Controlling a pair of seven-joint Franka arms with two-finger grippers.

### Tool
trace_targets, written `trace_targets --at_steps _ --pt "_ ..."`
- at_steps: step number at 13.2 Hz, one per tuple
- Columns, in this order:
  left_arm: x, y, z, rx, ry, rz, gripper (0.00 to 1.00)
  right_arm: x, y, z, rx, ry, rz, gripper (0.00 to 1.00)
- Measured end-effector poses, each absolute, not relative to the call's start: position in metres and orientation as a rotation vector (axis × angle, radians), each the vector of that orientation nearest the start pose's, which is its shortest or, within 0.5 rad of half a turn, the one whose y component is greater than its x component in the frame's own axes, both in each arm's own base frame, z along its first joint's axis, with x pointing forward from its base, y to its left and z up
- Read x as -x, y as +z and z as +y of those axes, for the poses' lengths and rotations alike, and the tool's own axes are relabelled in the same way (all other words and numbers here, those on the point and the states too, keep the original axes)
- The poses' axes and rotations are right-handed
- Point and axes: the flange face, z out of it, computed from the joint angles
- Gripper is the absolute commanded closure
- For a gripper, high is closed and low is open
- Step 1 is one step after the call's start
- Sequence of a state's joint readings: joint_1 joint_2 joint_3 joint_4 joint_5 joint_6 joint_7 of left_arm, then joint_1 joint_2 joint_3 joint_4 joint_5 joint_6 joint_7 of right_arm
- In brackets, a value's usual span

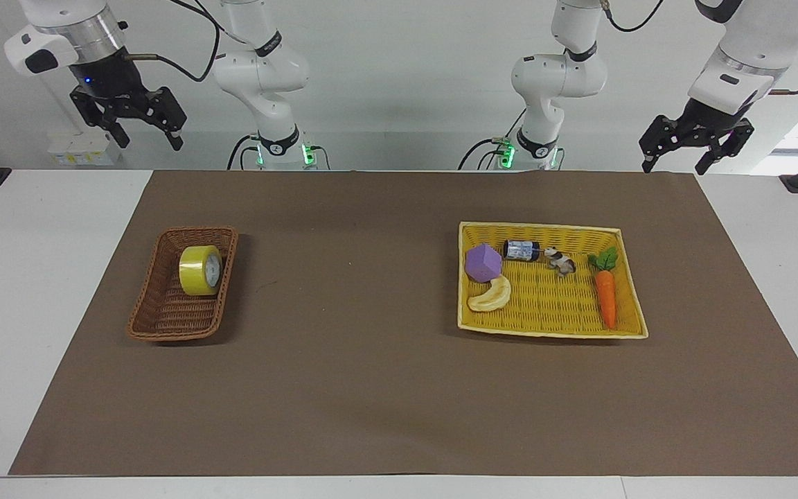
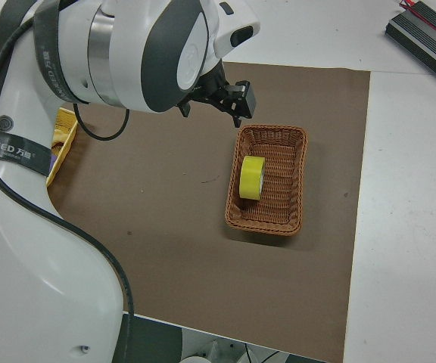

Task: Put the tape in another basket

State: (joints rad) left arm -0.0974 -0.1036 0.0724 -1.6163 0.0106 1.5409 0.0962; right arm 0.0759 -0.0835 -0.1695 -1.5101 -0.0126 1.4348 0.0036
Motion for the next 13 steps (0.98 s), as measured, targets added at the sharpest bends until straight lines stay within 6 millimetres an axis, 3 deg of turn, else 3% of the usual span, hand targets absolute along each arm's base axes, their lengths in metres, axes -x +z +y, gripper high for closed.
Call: trace_targets --at_steps 6,13 --pt "-0.519 0.656 -0.01 3.131 -0.044 0.19 0.0 -0.499 0.68 -0.03 3.146 0.005 0.152 0.0" --pt "-0.519 0.656 -0.01 3.131 -0.044 0.19 0.0 -0.5 0.681 -0.028 3.141 -0.013 0.15 0.0"
